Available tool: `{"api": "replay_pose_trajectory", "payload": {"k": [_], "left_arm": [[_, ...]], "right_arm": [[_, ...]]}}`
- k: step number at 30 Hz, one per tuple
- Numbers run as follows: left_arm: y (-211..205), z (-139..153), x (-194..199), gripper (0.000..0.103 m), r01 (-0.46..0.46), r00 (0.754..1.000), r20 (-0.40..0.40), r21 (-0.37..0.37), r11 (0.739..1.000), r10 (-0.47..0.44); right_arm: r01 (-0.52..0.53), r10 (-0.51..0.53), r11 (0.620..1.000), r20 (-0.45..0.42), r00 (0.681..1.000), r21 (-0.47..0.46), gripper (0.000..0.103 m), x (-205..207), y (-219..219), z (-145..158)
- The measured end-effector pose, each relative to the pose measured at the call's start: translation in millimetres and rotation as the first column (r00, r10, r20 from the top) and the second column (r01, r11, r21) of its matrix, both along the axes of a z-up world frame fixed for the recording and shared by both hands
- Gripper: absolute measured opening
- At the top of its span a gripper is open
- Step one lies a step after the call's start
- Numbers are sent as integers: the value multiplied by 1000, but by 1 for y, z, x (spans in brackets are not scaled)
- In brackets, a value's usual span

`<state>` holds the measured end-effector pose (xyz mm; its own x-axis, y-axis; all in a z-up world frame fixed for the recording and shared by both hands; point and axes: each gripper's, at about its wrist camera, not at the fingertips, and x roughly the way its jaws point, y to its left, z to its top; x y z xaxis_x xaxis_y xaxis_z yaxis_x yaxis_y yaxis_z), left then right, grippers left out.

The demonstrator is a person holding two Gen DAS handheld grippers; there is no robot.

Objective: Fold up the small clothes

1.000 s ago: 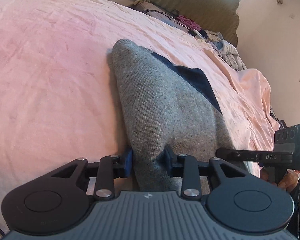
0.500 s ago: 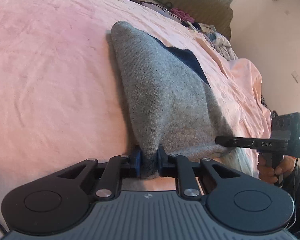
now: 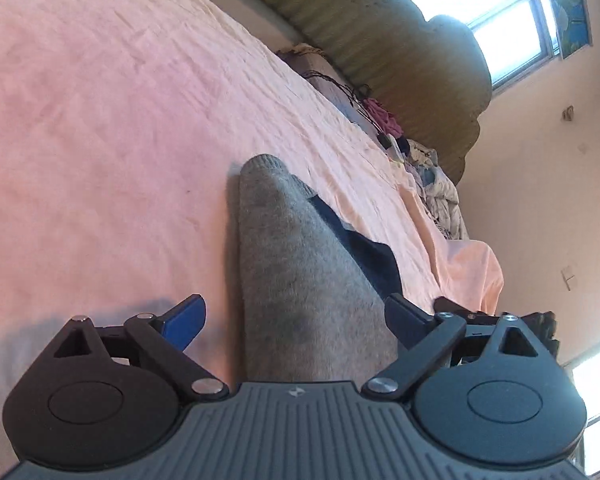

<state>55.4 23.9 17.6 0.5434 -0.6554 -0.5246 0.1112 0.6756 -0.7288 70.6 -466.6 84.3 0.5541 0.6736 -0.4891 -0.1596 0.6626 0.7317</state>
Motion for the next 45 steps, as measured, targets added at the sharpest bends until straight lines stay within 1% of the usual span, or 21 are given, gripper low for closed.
{"api": "replay_pose_trajectory", "payload": {"k": [3, 5, 7, 8, 9, 10, 11, 12, 16, 20, 22, 24, 27, 30, 32, 34, 35, 37, 38, 39, 45], "left_arm": [[-22, -14, 26, 96, 42, 998, -40, 3, 999, -42], [-37, -17, 30, 96, 52, 999, 14, 33, 998, -53], [-47, -17, 34, 76, 57, 998, 37, 81, 995, -60], [-49, -18, 36, 47, 40, 998, 33, 123, 992, -45], [-46, -19, 38, 41, 40, 999, 28, 125, 991, -44], [-43, -20, 40, 38, 45, 999, 17, 113, 993, -47], [-40, -20, 40, 34, 51, 998, 15, 108, 993, -53], [-36, -17, 38, 32, 61, 997, 31, 119, 991, -65], [-21, 6, 31, 31, 67, 990, 109, 169, 983, -86], [13, 33, 39, 32, -12, 982, 185, 205, 979, -27], [22, 34, 50, 36, -44, 983, 185, 254, 966, -4], [35, 19, 57, 41, -62, 994, 109, 276, 959, 33], [57, 2, 39, 60, -52, 999, 8, 162, 985, 51], [62, -1, 2, 77, -7, 1000, 7, 65, 998, 6], [58, -10, -19, 79, 18, 999, -27, -3, 1000, -18], [49, -10, -38, 79, 28, 1000, 2, -8, 1000, -28], [44, -9, -46, 78, 36, 999, 19, 16, 999, -37], [36, -7, -51, 36, 46, 999, 2, 81, 996, -46], [34, -9, -49, 18, 52, 998, -29, 115, 992, -49], [36, -11, -49, 16, 54, 998, -40, 111, 992, -49], [46, 0, -63, 19, 64, 998, 14, 245, 967, -69]], "right_arm": [[-7, 4, 999, -67, 998, -49, 92, 36, 18, -20], [-30, 29, 999, -43, 999, -33, 95, 46, 29, -26], [-50, 50, 999, -22, 998, 1, 97, 48, 42, -33], [-53, 53, 999, -7, 999, 0, 96, 47, 46, -35], [-59, 59, 998, 5, 998, -8, 94, 46, 50, -34], [-75, 75, 997, -14, 997, -13, 69, 48, 54, -37], [-86, 85, 996, -45, 995, -23, 33, 49, 57, -41], [-76, 75, 997, -41, 996, -18, 34, 47, 58, -42], [-74, 74, 997, 28, 997, -4, 33, 39, 71, -25], [-126, 120, 990, 90, 989, 65, 33, 54, 93, -6], [-137, 130, 988, 94, 987, 77, 33, 69, 107, -4], [-126, 123, 990, 52, 991, 67, 39, 88, 119, -16], [-77, 76, 997, -58, 995, -14, 56, 94, 122, -33], [-125, 125, 992, -20, 992, -1, 67, 64, 110, -30], [-152, 152, 988, -20, 988, -4, 70, 41, 101, -30], [-183, 183, 983, -58, 981, 11, 69, 20, 96, -35], [-193, 193, 981, -49, 980, 4, 65, 8, 95, -35], [-218, 218, 976, -48, 975, 4, 57, -10, 96, -35], [-230, 229, 973, -69, 971, -4, 32, -14, 100, -37], [-240, 237, 970, -81, 968, -29, 22, -18, 104, -38], [-281, 278, 956, -42, 960, -84, 21, -46, 114, -29]]}}
